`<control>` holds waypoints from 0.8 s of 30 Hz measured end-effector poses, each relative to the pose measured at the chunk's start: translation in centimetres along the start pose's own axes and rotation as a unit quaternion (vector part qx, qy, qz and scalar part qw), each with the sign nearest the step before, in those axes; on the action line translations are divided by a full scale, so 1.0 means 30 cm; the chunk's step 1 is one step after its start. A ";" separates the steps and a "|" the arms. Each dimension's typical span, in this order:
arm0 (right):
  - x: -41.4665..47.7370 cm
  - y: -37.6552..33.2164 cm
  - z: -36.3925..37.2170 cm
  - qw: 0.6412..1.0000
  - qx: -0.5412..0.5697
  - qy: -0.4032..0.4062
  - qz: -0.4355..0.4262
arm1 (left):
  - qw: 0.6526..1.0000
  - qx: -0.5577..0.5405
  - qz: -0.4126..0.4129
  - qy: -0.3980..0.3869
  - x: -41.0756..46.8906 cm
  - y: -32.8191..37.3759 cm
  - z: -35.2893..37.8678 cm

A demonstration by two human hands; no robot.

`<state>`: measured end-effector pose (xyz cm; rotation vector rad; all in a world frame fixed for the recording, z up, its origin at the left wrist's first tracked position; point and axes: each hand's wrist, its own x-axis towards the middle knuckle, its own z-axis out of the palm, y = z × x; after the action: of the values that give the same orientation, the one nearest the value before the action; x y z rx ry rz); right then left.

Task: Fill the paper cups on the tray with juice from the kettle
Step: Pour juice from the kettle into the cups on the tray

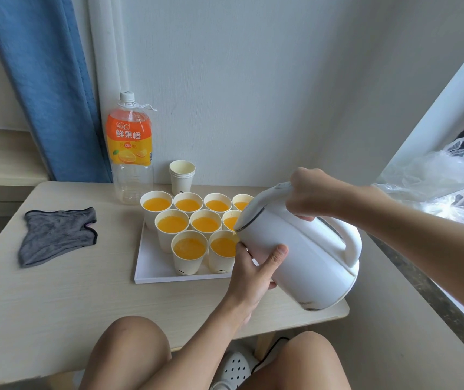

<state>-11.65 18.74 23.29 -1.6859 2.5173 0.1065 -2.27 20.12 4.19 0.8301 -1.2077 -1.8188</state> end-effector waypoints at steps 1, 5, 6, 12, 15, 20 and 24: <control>-0.004 0.007 0.000 1.000 0.012 0.003 0.004 | 1.000 0.005 0.005 0.005 0.001 0.002 -0.003; -0.011 0.028 -0.001 0.998 0.050 0.021 0.013 | 0.999 0.024 0.036 0.026 0.018 0.015 -0.022; -0.009 0.029 -0.005 0.998 0.055 0.027 0.012 | 0.998 0.026 0.041 0.028 0.020 0.023 -0.027; 0.005 -0.023 -0.050 0.995 0.080 0.053 -0.036 | 0.997 0.002 0.072 0.029 0.016 0.067 -0.066; 0.010 -0.064 -0.058 0.994 0.078 0.054 -0.058 | 0.995 -0.011 0.080 0.053 0.012 0.069 -0.089; 0.011 -0.109 -0.062 0.995 0.071 0.035 -0.064 | 0.994 -0.006 0.086 0.064 0.004 0.062 -0.118; 0.008 -0.138 -0.056 0.996 0.056 0.015 -0.068 | 0.995 -0.007 0.077 0.066 -0.011 0.053 -0.127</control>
<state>-8.00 16.74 24.93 -1.8194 2.3722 -0.0694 1.50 18.41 4.45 0.8135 -1.1412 -1.6217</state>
